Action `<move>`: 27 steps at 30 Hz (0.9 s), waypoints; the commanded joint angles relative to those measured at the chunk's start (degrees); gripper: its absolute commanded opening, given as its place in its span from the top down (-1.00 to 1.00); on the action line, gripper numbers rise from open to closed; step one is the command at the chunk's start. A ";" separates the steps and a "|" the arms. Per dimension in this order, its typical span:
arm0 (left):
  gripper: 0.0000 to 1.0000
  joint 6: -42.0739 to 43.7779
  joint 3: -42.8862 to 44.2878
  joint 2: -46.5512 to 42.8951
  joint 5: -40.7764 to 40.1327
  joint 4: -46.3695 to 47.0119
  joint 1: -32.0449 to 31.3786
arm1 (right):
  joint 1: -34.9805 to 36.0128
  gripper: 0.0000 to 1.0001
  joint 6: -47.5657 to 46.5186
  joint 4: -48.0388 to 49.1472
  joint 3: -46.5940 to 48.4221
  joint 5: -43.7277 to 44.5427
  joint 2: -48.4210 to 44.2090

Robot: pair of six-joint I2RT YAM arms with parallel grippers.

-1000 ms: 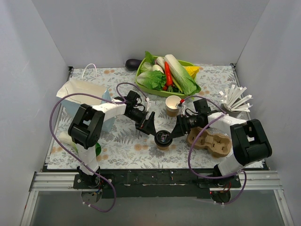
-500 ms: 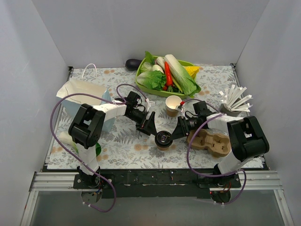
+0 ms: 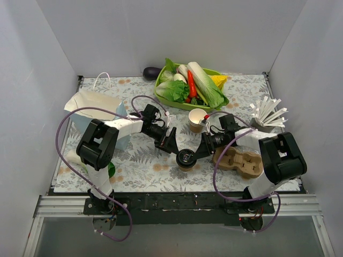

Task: Pack the takeout coffee

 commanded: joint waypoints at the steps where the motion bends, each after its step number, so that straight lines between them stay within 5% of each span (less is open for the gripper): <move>1: -0.82 6.38 -2.15 -8.33 -7.50 5.16 -0.49 | 1.54 -0.48 -9.31 -7.00 3.43 7.28 -2.66; 10: -0.96 11.11 -1.36 -16.88 -4.95 6.23 -0.41 | 1.54 -0.79 -15.81 -15.99 10.37 7.80 -4.86; 21: -0.96 40.02 0.58 -20.40 -12.50 -3.62 -11.82 | 0.32 -0.82 -24.96 -30.67 22.77 16.84 -12.24; 27: -0.96 37.85 1.28 -19.00 -17.59 -0.28 -17.19 | -9.00 -0.82 -21.98 -29.26 27.51 17.21 -17.34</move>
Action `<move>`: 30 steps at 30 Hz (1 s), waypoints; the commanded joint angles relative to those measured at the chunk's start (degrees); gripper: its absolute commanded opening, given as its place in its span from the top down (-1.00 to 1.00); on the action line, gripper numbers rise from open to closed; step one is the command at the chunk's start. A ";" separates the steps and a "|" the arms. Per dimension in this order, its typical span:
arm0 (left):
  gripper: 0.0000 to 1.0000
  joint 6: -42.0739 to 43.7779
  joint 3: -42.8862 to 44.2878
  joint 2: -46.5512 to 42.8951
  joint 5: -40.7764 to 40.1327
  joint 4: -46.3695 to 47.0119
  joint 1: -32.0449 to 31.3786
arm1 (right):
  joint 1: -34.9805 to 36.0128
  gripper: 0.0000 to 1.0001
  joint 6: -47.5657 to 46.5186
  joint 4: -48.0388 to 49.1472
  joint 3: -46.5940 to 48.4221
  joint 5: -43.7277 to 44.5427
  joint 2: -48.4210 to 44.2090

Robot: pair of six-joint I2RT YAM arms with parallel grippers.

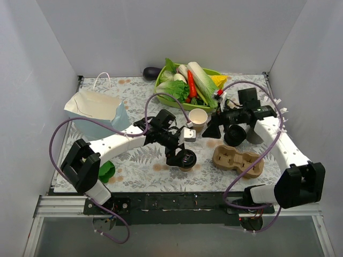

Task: Pack the takeout coffee

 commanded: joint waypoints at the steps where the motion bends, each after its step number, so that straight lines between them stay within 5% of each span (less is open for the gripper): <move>1: -0.96 1.98 2.39 -0.81 -4.90 1.68 -2.11 | -7.08 -0.82 1.28 -1.07 4.74 0.95 -3.62; 12: -0.96 0.30 2.48 0.69 -10.00 4.15 -5.28 | -11.31 -0.82 5.06 4.20 -0.26 1.65 -9.33; 25: -0.47 1.10 2.92 -2.83 -11.67 3.10 -5.72 | -13.68 -0.82 8.23 5.52 0.70 2.27 -7.23; 30: -0.39 -1.98 6.08 -2.31 -11.76 2.92 0.16 | -15.00 -0.82 10.34 6.49 3.68 1.21 -4.51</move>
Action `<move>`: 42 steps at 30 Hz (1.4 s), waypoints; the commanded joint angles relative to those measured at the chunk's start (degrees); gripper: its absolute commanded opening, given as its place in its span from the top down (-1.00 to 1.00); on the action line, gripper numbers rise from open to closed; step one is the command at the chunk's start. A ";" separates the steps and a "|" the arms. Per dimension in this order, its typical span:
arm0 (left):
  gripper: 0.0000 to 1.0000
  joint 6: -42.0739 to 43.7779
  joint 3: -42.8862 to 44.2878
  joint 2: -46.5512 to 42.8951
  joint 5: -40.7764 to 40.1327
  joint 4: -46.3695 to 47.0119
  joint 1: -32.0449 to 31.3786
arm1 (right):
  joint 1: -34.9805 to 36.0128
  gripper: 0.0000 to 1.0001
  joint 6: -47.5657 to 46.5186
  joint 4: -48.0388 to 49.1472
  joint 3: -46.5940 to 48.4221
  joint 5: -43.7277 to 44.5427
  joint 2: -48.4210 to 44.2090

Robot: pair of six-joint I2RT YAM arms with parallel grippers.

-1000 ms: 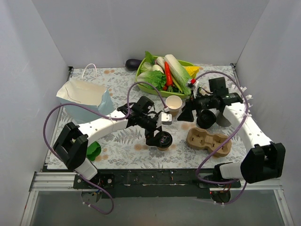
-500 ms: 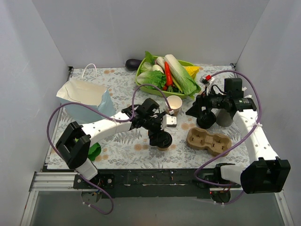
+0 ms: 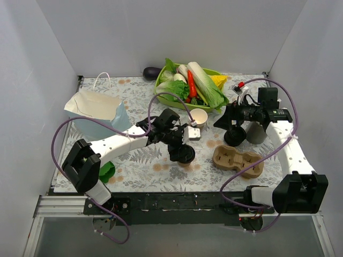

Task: Pack the takeout coffee

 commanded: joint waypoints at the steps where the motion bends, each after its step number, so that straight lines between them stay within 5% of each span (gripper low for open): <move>1: -0.34 -2.70 6.99 -2.02 -0.13 -1.16 5.93 | -1.14 -0.82 2.73 2.71 4.41 -1.22 2.03; 13: -0.20 -6.92 29.06 16.17 -7.95 -6.27 27.38 | -3.34 -0.81 7.39 9.65 6.43 -3.94 7.65; 26: -0.23 -7.80 40.93 28.12 -10.76 -8.73 35.39 | -3.78 -0.81 7.57 11.41 6.00 -3.68 8.36; 32: -0.62 -7.63 43.22 30.06 -11.90 -8.82 36.36 | -3.87 -0.81 8.10 11.68 3.71 -3.50 7.04; 42: -0.91 -12.10 45.17 26.99 -9.45 -4.97 36.36 | -3.95 -0.82 1.60 6.41 7.66 2.55 8.54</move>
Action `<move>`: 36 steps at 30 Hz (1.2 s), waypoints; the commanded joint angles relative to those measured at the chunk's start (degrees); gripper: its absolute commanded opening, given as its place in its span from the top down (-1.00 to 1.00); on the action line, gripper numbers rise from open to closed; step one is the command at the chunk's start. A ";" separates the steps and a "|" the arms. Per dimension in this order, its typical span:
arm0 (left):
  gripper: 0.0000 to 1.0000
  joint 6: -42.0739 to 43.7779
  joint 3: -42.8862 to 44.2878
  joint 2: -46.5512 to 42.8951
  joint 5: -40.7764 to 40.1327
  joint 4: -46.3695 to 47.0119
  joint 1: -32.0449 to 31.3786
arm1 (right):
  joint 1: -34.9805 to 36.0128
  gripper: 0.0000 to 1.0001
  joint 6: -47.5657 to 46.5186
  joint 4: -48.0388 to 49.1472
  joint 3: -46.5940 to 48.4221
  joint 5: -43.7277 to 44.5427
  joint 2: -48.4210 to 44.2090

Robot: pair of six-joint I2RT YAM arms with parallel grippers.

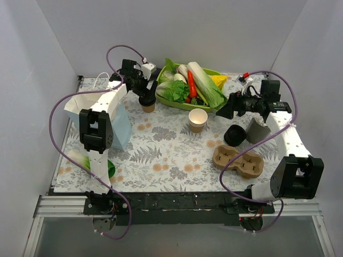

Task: Pack the takeout coffee

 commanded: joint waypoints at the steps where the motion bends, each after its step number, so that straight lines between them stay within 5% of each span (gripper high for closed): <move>1: -0.96 -3.15 1.80 -4.33 1.77 3.96 -0.17 | -0.48 -0.82 -4.85 -3.08 3.92 4.44 -0.29; 7: -0.96 -4.47 2.07 -7.66 6.84 3.52 -0.34 | -0.57 -0.81 -11.25 -9.84 7.52 5.23 0.32; 17: -0.96 -10.45 -7.07 -18.83 27.69 5.28 -3.15 | -0.57 -0.29 -46.23 -37.97 3.85 15.32 -5.12; 36: -0.96 -10.71 -12.97 -22.09 26.99 5.28 -5.35 | -0.57 -0.04 -62.33 -36.85 -18.30 27.21 -16.19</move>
